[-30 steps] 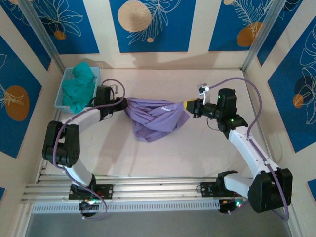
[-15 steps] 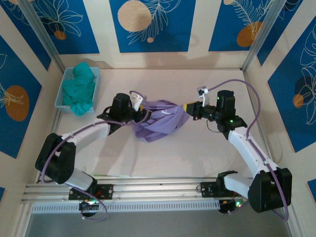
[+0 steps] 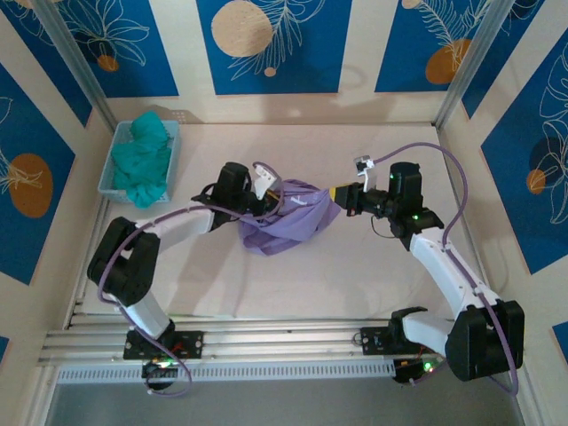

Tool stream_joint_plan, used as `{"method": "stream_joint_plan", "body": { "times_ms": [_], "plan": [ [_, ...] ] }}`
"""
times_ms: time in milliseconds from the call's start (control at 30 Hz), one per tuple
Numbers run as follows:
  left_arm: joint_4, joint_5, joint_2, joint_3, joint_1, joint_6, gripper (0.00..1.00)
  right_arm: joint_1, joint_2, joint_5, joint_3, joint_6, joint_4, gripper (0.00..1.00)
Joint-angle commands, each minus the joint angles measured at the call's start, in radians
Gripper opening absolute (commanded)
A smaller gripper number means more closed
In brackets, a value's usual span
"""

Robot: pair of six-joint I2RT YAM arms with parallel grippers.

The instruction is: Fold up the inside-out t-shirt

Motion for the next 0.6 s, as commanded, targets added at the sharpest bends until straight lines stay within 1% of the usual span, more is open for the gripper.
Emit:
{"method": "stream_joint_plan", "body": {
  "times_ms": [0,67,133,200,267,367,567],
  "plan": [
    [0.018,0.088,-0.087,0.071,-0.005,-0.053,0.05,-0.009,0.004,0.068,0.041,0.003,-0.047,0.0],
    [0.085,0.115,-0.207,0.061,-0.003,-0.133,0.0,-0.011,-0.003,0.116,0.063,0.005,-0.06,0.0],
    [0.203,0.126,-0.328,0.046,-0.004,-0.228,0.0,-0.005,-0.018,0.115,0.07,0.02,-0.01,0.0],
    [0.222,0.119,-0.386,0.082,-0.004,-0.266,0.0,0.009,-0.031,0.108,0.069,0.03,0.056,0.0],
    [0.172,0.09,-0.41,0.14,-0.006,-0.256,0.0,0.022,-0.034,0.111,0.083,0.032,0.094,0.0],
    [0.129,0.024,-0.434,0.187,-0.004,-0.216,0.0,0.03,-0.034,0.146,0.124,0.024,0.091,0.0],
    [-0.006,-0.04,-0.426,0.243,-0.005,-0.127,0.0,0.024,-0.019,0.299,0.225,0.038,-0.012,0.0]
  ]
}}
